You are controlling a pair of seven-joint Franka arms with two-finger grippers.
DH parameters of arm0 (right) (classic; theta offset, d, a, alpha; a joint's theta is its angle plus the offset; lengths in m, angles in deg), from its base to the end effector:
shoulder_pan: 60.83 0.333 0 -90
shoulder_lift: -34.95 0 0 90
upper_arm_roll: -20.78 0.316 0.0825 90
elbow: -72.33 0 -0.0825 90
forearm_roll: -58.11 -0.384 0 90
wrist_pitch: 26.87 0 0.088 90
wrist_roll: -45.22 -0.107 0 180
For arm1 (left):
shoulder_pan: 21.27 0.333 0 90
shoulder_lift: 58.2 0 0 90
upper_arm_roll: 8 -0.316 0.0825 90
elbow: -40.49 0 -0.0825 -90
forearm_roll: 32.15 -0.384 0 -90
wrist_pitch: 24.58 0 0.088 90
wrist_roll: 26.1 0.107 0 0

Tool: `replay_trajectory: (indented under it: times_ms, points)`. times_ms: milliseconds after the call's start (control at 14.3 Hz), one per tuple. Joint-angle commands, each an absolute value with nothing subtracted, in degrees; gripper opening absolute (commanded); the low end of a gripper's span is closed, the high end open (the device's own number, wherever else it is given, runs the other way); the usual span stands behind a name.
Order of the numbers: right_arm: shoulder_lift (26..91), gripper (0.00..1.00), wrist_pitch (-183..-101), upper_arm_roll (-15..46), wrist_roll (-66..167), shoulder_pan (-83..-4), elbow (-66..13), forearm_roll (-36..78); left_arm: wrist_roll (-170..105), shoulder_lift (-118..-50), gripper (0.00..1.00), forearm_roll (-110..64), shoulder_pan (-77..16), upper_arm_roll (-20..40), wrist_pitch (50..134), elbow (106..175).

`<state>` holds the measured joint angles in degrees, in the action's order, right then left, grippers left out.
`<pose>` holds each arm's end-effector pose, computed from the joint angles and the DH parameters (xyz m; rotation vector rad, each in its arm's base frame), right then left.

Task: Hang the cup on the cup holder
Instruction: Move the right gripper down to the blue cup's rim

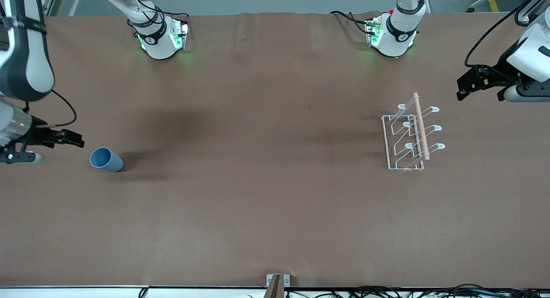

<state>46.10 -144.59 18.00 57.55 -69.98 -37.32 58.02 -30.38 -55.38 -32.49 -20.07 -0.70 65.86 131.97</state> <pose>0.5836 -0.1221 0.3899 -3.1370 -0.0108 0.0847 0.5370 -0.0586 0.6397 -3.1314 0.0496 -0.0496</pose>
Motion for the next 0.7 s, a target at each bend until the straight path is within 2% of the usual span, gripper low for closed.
replay_trajectory:
  times_ms: [0,140,631]
  points:
    - [49.18,0.99,-149.03,18.67,60.85,-72.86,-40.25,58.73,-29.18,-55.83,1.0,-31.71,-19.86,-0.79,65.59,130.93]
    - [52.52,0.97,-150.52,18.76,61.56,-74.01,-40.25,58.64,-29.09,-55.83,1.0,-31.71,-19.86,-0.79,65.5,131.02]
    - [57.88,0.96,-158.17,18.93,61.57,-73.74,-39.73,58.2,-28.83,-55.92,1.0,-31.71,-19.51,-0.88,65.51,130.93]
